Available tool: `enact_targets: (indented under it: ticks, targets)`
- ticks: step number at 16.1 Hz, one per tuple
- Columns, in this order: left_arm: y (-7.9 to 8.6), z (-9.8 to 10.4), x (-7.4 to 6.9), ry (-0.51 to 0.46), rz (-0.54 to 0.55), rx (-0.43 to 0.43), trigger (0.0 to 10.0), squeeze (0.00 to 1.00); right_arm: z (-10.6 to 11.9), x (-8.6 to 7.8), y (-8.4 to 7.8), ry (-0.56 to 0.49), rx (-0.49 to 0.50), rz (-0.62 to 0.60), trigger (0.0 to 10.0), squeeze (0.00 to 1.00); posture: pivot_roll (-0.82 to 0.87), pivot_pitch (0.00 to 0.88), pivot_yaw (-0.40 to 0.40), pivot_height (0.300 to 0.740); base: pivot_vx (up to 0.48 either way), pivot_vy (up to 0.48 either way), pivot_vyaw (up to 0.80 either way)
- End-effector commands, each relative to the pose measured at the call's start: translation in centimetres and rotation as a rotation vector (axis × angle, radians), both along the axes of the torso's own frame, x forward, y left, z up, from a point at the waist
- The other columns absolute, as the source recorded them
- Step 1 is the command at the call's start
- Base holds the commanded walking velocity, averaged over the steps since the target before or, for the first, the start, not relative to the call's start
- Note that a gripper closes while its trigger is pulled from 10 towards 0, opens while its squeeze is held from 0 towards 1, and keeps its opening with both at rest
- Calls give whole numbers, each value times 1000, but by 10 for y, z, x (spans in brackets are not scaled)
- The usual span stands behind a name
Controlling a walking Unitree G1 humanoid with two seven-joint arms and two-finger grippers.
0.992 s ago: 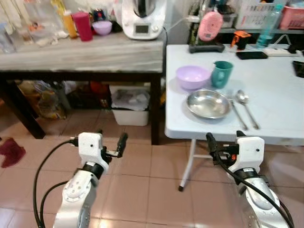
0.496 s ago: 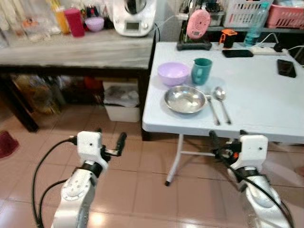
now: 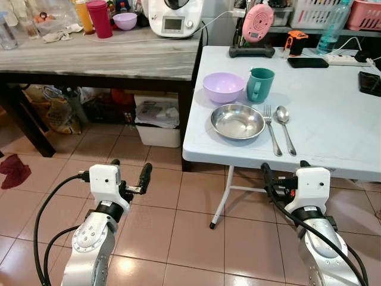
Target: Setting the table
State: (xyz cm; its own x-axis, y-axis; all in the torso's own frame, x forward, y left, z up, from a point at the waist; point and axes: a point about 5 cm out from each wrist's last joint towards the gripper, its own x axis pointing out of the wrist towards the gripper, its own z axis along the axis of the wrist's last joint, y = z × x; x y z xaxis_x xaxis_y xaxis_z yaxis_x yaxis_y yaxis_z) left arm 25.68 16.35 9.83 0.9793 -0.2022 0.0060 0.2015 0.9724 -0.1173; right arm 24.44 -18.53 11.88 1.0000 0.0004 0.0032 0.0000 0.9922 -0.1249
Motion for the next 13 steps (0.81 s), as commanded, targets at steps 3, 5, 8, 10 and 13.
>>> enact_targets:
  ticks: [3, 5, 8, 10, 13]
  targets:
    - [-6, 0, 0, -4, -48, -30, 10000, 0, 2, 1, -1, -9, 20, 9, 10000, 0, -214, 38, 30, 740, 170, 0, 0]
    - [-9, 0, 0, -3, -61, -36, 10000, 0, 3, 2, 0, -8, 0, 20, 10000, 0, -215, 39, 29, 740, 268, 0, 0]
    - [-10, 1, -1, -4, -75, -46, 10000, 0, 2, 1, 0, -3, 13, 21, 10000, 0, -216, 43, 30, 740, 305, 0, -365]
    - [-13, 0, -3, -3, -91, -49, 10000, 0, 1, 0, 1, 1, 17, 27, 10000, 0, -217, 47, 29, 740, 330, 0, -200]
    - [-14, 0, -4, -1, -99, -51, 10000, 0, 1, -1, 1, 2, 24, 31, 10000, 0, -218, 50, 31, 740, 331, 0, 0]
